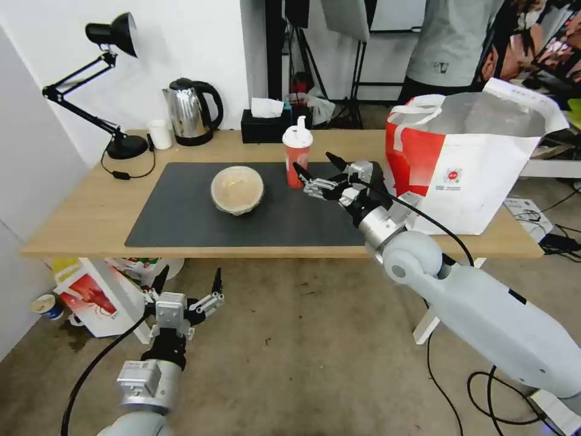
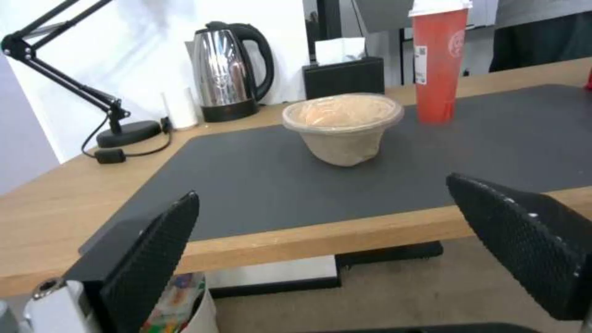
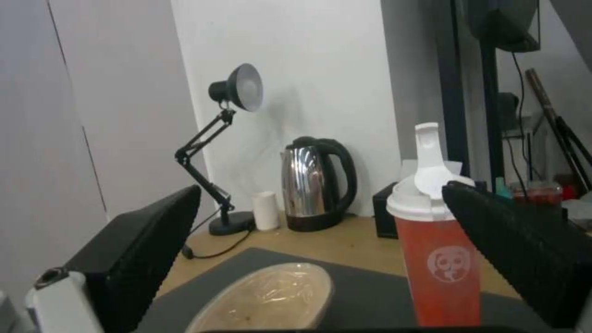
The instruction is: Pick up the trash from the table and place it into the takeout bag.
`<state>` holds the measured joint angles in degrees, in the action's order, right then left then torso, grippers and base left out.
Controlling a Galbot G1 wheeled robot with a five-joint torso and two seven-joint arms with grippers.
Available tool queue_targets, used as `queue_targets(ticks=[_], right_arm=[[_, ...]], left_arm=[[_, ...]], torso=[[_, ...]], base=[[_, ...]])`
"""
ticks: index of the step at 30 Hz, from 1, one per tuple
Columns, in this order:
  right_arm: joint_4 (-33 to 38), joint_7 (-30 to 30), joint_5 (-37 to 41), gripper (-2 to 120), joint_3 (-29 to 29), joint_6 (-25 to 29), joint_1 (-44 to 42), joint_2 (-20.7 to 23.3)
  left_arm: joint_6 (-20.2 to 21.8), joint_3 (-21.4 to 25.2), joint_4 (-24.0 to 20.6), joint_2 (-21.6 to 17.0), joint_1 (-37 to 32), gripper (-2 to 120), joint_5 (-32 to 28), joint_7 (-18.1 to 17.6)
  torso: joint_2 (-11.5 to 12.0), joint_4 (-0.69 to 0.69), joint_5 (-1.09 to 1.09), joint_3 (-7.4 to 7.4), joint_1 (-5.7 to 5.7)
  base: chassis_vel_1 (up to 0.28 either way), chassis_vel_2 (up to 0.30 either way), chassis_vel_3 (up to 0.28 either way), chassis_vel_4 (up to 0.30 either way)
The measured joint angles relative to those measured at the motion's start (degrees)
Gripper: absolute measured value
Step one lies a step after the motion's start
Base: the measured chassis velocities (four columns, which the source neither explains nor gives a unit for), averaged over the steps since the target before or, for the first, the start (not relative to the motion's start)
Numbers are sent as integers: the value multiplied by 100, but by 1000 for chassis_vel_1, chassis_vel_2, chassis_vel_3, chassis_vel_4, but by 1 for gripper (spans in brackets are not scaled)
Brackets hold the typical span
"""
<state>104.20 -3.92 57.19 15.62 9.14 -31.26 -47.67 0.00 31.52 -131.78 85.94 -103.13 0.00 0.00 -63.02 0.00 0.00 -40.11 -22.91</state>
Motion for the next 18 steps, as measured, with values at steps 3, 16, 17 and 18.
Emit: queue_targets(ticks=[3,16,17,18], right_arm=[[-31,-49,43,100,65,-20,71,-3],[-334,-292,93,100,356,-131,400,-165],[-334,-292,93,100,356,-131,400,-165],[-380,-298,87,100,374,-133,419,-200]], left_arm=[[0,0,0,0,0,100,0,0],[0,0,0,0,0,100,0,0],[0,0,0,0,0,100,0,0],[0,0,0,0,0,100,0,0]], torso=[[0,0,0,0,0],[0,0,0,0,0],[0,0,0,0,0],[0,0,1,0,0]], base=[[0,0,0,0],[0,0,0,0],[0,0,0,0],[0,0,0,0]])
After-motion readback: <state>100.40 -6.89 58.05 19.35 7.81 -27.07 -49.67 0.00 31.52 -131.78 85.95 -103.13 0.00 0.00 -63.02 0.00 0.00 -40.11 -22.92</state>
